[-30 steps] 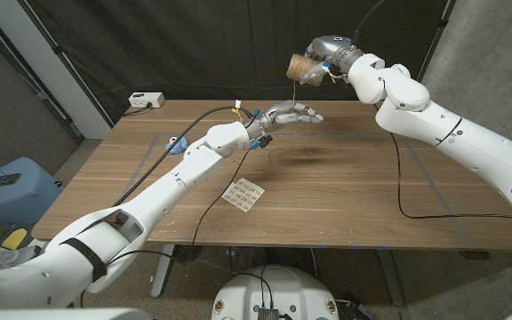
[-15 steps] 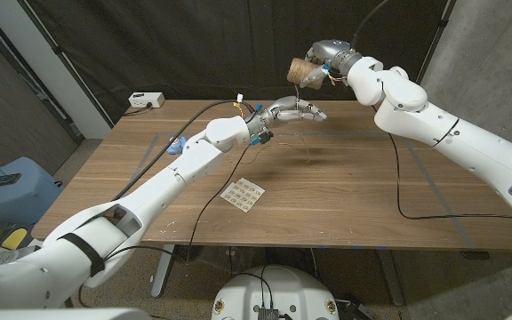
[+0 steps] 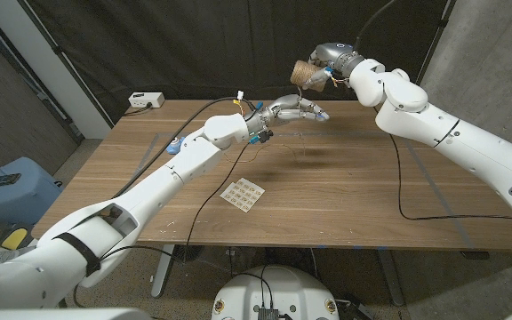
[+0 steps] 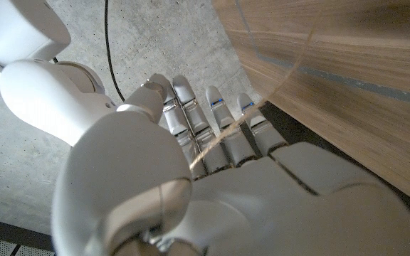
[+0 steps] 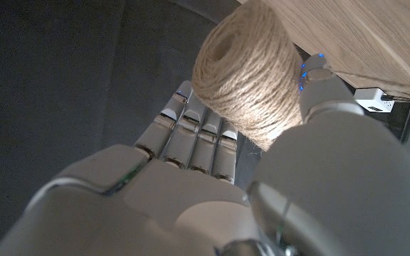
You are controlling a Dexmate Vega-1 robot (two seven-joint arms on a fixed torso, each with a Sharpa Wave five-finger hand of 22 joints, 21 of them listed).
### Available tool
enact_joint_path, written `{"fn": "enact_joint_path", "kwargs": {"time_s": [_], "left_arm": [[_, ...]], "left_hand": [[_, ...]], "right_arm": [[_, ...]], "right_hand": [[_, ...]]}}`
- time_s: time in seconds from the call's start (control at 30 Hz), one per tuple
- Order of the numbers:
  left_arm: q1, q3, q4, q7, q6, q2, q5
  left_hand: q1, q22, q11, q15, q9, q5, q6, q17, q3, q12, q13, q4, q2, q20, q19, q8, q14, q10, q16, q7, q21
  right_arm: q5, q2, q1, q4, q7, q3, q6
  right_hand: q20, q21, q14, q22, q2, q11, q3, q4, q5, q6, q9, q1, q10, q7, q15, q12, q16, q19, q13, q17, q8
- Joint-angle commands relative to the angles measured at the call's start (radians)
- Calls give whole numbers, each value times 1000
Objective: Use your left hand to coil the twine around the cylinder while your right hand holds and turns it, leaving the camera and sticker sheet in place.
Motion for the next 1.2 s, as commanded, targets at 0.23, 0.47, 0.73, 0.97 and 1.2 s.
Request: {"fn": "enact_joint_path", "kwargs": {"time_s": [0.23, 0.47, 0.73, 0.97, 1.2], "left_arm": [[-18, -4, -44, -46, -7, 26, -17], [-18, -10, -69, -51, 0, 34, -26], [-23, -10, -82, -57, 0, 36, -27], [-28, -9, -86, -67, 1, 34, -35], [-45, -12, -69, -85, -6, 28, -42]], "left_hand": [[7, 3, 8, -1, 3, 7, 9, 1, -7, -10, 10, 1, 9, -3, 10, -3, 6, 7, -5, 1, 6], [7, 3, 8, 0, 3, 7, 7, 2, -9, -11, 15, 1, 10, -4, 12, -4, 9, 9, -5, 4, 6], [7, 3, 6, -1, 3, 8, 10, 2, -10, -13, 19, 2, 11, -5, 14, -4, 11, 11, -7, 4, 7], [8, 3, 6, 0, 4, 9, 11, 2, -10, -14, 23, 2, 13, -4, 13, -5, 14, 14, -7, 3, 7], [8, 4, 7, -1, 4, 10, 11, 2, -10, -16, 27, 1, 13, -6, 14, -6, 16, 14, -9, 5, 7]], "right_arm": [[12, 3, -5, 23, -1, -5, -13], [15, -7, -15, 25, -7, -3, -17], [24, -27, -35, 12, -4, 2, -25], [33, -34, -50, 11, 1, 4, -37], [35, -42, -64, 2, 2, 0, -39]], "right_hand": [[-5, -1, 12, 3, 109, -68, -2, 0, 6, 44, 6, 101, 80, -37, -127, 3, -5, 8, 4, 2, 3], [-6, -1, 14, 3, 110, -72, -3, 0, 6, 46, 5, 101, 83, -40, -127, 3, -7, 9, 3, 4, 2], [-8, 0, 16, 3, 112, -74, -3, -2, 7, 52, 3, 107, 88, -43, -130, 5, -8, 11, 3, 7, 2], [-8, 0, 19, 3, 111, -76, -3, -3, 7, 56, 2, 109, 90, -45, -130, 4, -12, 11, 1, 5, 2], [-8, -1, 20, 3, 112, -79, -4, -3, 7, 58, 1, 112, 94, -49, -131, 4, -14, 12, 0, 7, 2]]}}
